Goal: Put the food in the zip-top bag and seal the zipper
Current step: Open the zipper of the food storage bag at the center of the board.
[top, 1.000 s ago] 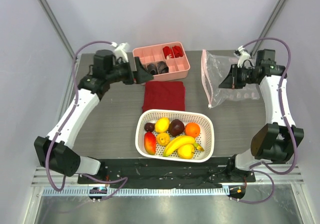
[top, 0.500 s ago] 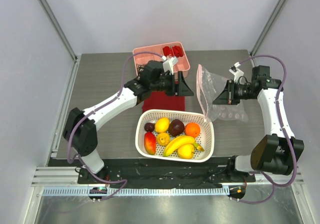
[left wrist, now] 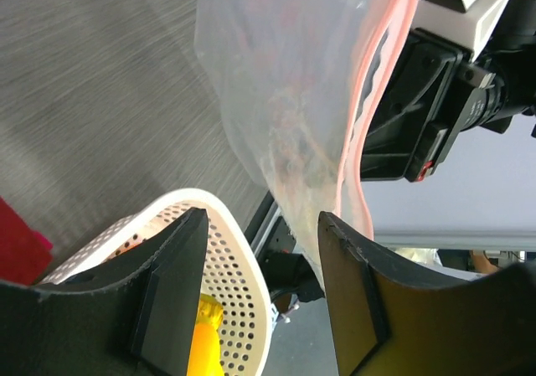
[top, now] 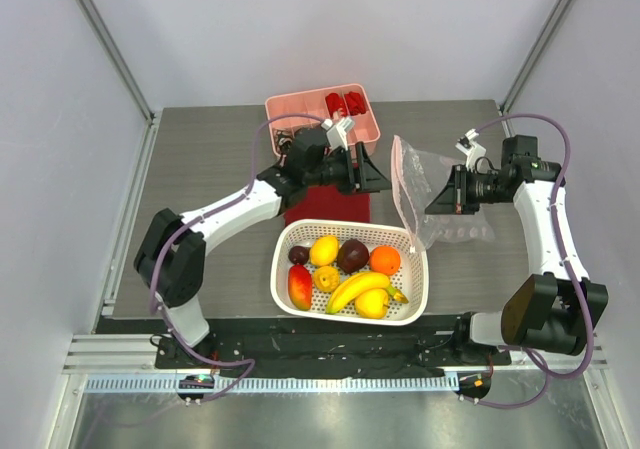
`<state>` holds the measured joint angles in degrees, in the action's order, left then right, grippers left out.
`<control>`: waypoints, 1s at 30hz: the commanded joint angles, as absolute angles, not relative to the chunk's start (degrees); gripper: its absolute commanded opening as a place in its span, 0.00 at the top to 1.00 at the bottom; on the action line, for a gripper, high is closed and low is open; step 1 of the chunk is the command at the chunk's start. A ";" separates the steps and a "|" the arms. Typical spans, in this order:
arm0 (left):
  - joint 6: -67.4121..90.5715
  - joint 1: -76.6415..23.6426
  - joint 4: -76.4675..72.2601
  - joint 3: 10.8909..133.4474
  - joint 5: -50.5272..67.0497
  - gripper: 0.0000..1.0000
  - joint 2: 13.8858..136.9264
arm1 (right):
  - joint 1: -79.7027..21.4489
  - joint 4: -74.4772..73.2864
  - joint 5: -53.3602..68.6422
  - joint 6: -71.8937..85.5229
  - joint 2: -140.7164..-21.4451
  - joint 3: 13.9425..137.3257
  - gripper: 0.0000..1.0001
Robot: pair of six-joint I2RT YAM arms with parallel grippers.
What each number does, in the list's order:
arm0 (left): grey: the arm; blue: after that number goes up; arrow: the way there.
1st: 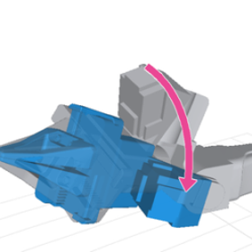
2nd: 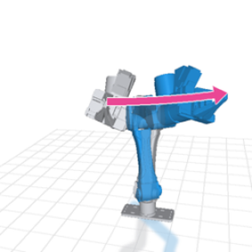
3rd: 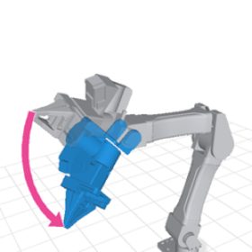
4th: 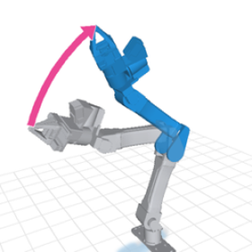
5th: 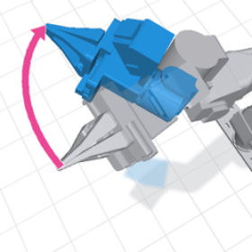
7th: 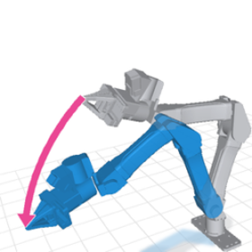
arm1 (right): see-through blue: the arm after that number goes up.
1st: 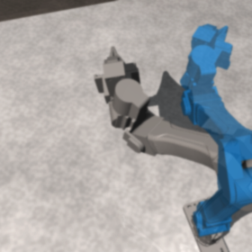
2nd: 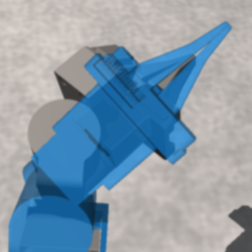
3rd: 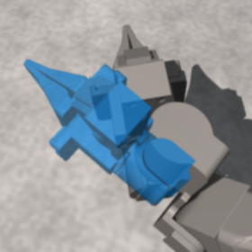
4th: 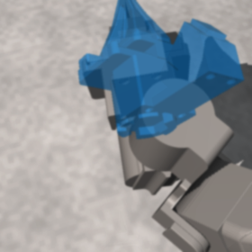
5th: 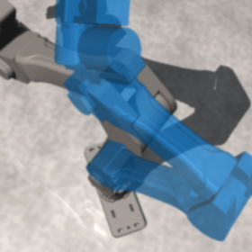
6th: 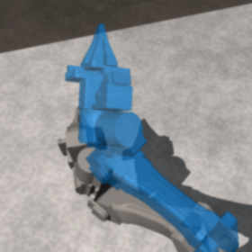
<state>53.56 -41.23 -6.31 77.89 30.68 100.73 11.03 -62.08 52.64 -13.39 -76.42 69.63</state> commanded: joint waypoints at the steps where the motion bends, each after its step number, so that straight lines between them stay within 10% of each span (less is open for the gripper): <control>1: 54.05 -41.04 -10.28 74.89 31.47 0.41 95.36 | 10.81 -62.14 52.47 -14.68 -74.97 70.49 0.99; 17: 54.58 -44.38 -10.63 76.99 30.77 0.45 98.25 | 10.37 -62.23 55.72 -14.41 -75.32 70.40 0.99; 23: 54.58 -44.56 -9.67 78.13 29.97 0.76 99.32 | 8.27 -61.88 55.02 -14.59 -74.45 69.70 0.99; 25: 54.49 -44.56 -9.41 78.22 30.23 0.97 99.23 | 7.30 -60.82 53.62 -13.71 -74.01 69.61 0.87; 27: 54.32 -44.56 -8.70 77.87 29.97 1.00 98.88 | 7.03 -58.81 49.85 -12.23 -73.39 70.75 0.51; 30: 54.23 -44.56 -7.21 77.52 28.83 1.00 98.35 | 6.77 -55.04 44.66 -9.42 -72.34 73.73 0.34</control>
<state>55.09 -44.66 -7.94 75.66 30.44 99.61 7.11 -60.86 50.68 -12.56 -75.81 69.67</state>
